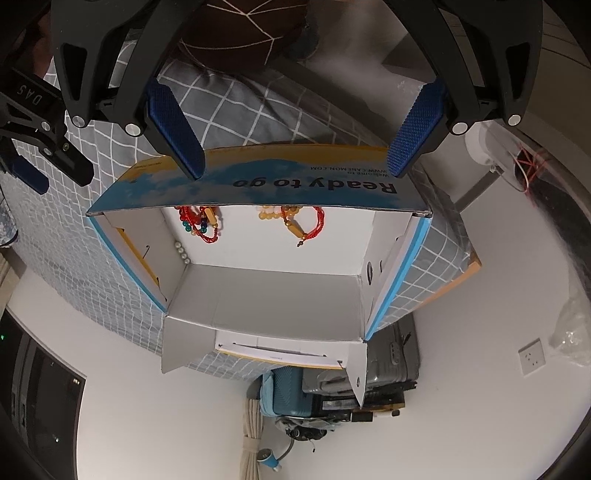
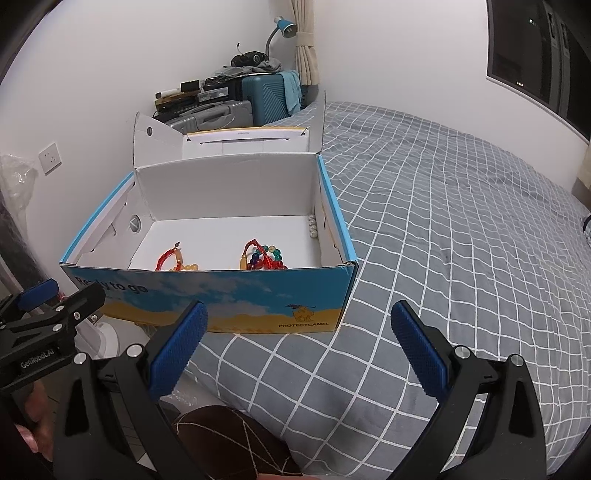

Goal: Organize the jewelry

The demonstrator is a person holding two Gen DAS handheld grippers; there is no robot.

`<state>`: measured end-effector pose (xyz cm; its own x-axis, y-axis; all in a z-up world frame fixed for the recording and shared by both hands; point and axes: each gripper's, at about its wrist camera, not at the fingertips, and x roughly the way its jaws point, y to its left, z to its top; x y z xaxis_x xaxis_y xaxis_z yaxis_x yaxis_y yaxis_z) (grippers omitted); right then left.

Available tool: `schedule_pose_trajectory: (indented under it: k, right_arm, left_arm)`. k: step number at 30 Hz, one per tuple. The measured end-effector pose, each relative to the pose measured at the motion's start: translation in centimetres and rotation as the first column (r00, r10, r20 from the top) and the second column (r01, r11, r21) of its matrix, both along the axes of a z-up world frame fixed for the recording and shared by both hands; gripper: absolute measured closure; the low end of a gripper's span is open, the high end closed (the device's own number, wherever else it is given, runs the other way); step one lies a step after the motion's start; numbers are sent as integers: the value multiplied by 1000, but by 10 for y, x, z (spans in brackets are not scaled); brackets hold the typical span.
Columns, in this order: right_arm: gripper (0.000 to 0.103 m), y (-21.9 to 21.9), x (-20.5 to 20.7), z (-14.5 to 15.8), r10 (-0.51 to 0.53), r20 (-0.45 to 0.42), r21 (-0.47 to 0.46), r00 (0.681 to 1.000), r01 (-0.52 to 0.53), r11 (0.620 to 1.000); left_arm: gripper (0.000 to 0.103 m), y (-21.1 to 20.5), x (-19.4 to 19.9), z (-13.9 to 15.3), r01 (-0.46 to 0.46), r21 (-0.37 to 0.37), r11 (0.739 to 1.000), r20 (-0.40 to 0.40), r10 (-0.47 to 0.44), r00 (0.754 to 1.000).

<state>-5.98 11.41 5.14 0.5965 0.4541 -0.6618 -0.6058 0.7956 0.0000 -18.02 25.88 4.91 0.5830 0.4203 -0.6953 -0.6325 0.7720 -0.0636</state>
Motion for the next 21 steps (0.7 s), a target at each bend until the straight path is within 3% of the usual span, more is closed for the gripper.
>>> schedule_pose_trajectory:
  k: [7, 21]
  right_arm:
    - [8, 1, 0, -2, -5, -4, -2, 1000, 5, 1000]
    - [7, 2, 0, -5, -6, -4, -4, 1000, 6, 1000]
  left_arm:
    - [6, -6, 3, -1, 13, 26, 1000, -11, -13, 1000]
    - [6, -2, 1, -4, 8, 1, 1000, -15, -8, 1000]
